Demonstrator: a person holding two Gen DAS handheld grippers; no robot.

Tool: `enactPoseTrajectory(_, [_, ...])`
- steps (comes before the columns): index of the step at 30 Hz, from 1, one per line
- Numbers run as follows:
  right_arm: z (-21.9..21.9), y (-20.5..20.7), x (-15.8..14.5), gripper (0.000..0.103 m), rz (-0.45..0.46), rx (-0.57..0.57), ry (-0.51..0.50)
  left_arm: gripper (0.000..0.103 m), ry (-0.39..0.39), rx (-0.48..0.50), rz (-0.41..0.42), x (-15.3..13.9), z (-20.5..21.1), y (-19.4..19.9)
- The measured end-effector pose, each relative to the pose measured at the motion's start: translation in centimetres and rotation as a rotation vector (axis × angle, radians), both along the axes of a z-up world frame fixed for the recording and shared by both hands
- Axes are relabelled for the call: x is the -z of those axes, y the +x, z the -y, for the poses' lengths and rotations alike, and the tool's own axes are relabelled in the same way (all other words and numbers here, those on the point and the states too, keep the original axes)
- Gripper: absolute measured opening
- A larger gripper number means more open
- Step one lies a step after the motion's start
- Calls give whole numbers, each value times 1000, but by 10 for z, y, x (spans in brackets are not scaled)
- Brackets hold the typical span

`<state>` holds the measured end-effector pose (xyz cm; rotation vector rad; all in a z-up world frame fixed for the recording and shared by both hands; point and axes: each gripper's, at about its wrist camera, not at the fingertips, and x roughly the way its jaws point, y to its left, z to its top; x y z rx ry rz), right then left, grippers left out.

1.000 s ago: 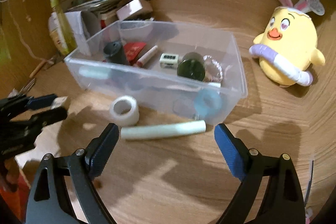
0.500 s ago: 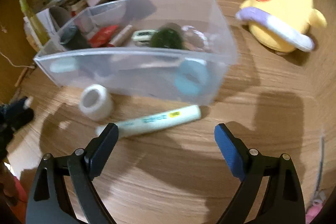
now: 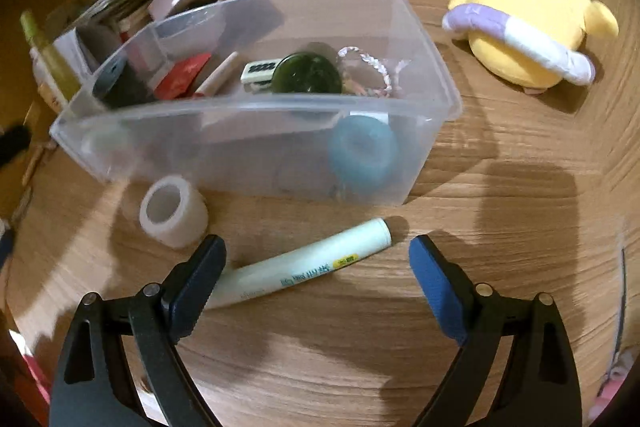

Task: Organize objects
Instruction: 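Drop the eraser into the bin with the left gripper while the right grasps the white marker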

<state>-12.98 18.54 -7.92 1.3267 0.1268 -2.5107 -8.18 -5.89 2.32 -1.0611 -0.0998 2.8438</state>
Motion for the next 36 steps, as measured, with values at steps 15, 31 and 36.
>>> enactPoseTrajectory(15, [-33, 39, -5, 68, -20, -53, 35, 45, -10, 6, 56, 4, -9, -51])
enactPoseTrajectory(31, [-35, 60, -4, 16, -83, -108, 33, 45, -26, 26, 118, 18, -23, -74])
enactPoseTrajectory(36, [-32, 58, -6, 14, -81, -123, 21, 48, -25, 28, 106, 11, -21, -68])
